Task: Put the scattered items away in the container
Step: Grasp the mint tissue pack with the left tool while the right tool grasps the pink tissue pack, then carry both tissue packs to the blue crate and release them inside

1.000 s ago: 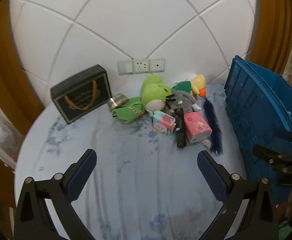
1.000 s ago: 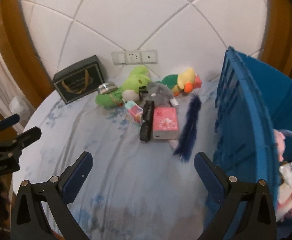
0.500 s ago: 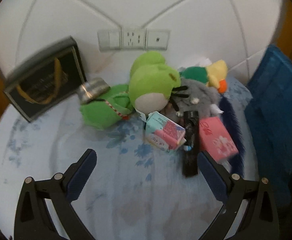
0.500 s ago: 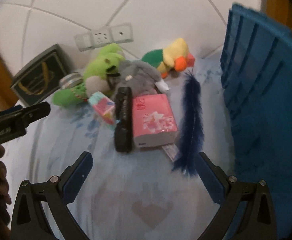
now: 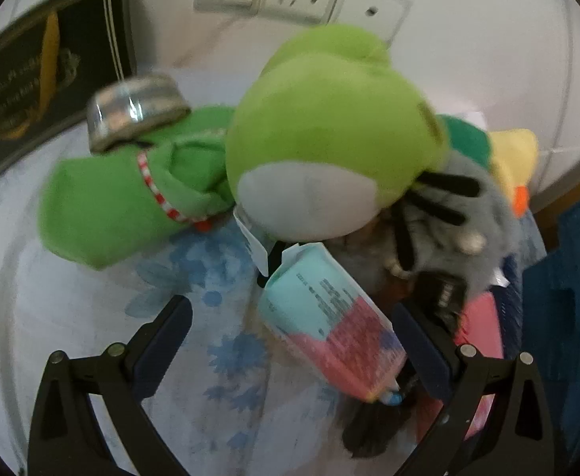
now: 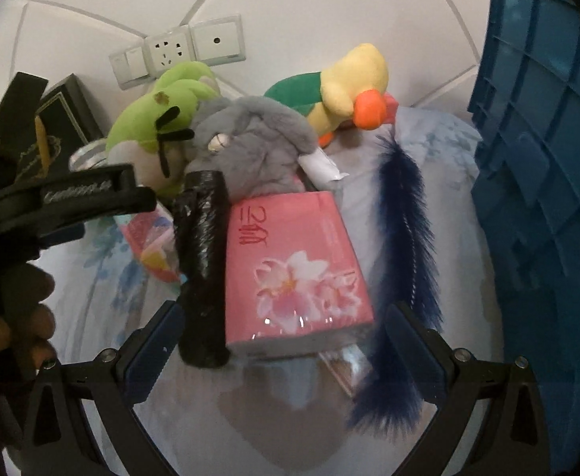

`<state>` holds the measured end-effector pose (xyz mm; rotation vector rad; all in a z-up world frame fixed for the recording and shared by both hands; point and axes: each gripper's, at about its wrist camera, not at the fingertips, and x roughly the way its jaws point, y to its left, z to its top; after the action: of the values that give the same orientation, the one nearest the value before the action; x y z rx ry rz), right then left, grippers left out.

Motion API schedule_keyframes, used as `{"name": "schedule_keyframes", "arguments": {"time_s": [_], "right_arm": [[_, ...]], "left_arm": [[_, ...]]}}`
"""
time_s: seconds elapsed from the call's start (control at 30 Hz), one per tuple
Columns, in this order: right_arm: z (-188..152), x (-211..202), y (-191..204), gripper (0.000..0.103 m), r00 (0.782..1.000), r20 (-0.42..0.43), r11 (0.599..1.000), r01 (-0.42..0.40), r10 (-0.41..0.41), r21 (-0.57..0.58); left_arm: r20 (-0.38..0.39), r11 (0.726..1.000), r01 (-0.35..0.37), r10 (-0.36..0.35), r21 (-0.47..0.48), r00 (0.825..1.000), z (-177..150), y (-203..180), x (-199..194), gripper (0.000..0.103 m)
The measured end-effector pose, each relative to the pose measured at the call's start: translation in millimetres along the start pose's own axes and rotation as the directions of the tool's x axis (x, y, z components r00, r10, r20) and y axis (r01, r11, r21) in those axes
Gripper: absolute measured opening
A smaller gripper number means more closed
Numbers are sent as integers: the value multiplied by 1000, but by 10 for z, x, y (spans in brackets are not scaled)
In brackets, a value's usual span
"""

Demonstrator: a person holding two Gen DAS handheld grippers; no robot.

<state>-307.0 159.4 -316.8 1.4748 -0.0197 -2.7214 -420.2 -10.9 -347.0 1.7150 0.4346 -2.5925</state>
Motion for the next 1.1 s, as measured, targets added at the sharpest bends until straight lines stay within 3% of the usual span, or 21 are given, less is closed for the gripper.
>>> {"name": "schedule_keyframes", "arguments": {"time_s": [0.27,0.33,0.4,0.5,0.8,1.1], "right_arm": [[22,387,-83,103,999,-35,999,17,-16,33],[45,467,-105,103,998,-55,999,18,-17,33],[57,512,-112,103,998,-61,999,5,-3,34],[26,522,-110,92,998,-65,1000,-14,15,23],[-271,236,7,91,994,-100,999,-41,42,19],[-672,-352,126,91,990,-134,996,-52,43,-67]], "left_arm": [[-64,999,-17,19,30,998,-96,-45,370,102],[-77,999,1,2,44,997,-141,-23,396,92],[-83,998,22,-17,66,996,-199,-6,382,61],[-75,991,27,-18,128,997,-347,-5,296,48],[-71,985,5,8,170,997,-991,208,-35,45],[-88,979,3,15,202,996,-1500,299,-545,45]]}}
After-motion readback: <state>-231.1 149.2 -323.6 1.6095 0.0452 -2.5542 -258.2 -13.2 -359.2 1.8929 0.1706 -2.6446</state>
